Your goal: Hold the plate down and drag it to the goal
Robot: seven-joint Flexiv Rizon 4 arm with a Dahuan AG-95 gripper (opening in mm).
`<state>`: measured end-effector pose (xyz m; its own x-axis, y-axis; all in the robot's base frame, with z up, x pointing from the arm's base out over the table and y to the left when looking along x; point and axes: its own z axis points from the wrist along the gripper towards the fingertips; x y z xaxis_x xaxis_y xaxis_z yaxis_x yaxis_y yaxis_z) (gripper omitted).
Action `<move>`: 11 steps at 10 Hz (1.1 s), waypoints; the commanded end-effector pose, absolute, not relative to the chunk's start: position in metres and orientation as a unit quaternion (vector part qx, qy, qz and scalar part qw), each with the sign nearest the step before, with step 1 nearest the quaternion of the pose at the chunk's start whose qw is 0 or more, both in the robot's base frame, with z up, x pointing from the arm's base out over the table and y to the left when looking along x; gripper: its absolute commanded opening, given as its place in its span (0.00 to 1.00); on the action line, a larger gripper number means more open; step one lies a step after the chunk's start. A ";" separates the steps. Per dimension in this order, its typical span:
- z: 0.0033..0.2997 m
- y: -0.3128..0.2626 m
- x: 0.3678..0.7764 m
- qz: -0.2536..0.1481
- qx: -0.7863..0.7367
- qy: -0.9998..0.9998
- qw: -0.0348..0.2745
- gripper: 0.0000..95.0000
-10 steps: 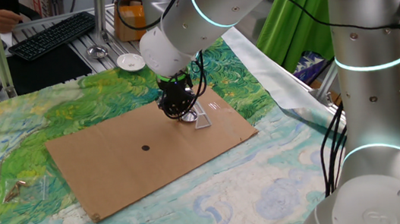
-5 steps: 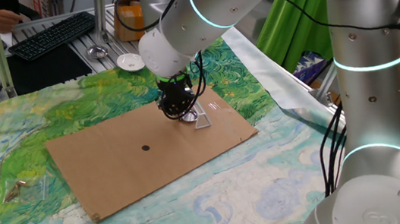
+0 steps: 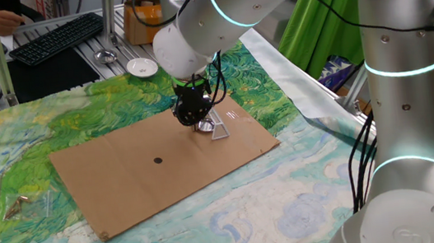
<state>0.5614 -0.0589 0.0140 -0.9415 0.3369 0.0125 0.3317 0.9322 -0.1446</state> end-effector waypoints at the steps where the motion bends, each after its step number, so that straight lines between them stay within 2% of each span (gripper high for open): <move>1: 0.018 -0.055 0.561 0.062 -0.179 -0.982 0.019 0.00; 11: 0.049 -0.028 0.563 0.021 -0.183 -0.983 0.028 0.00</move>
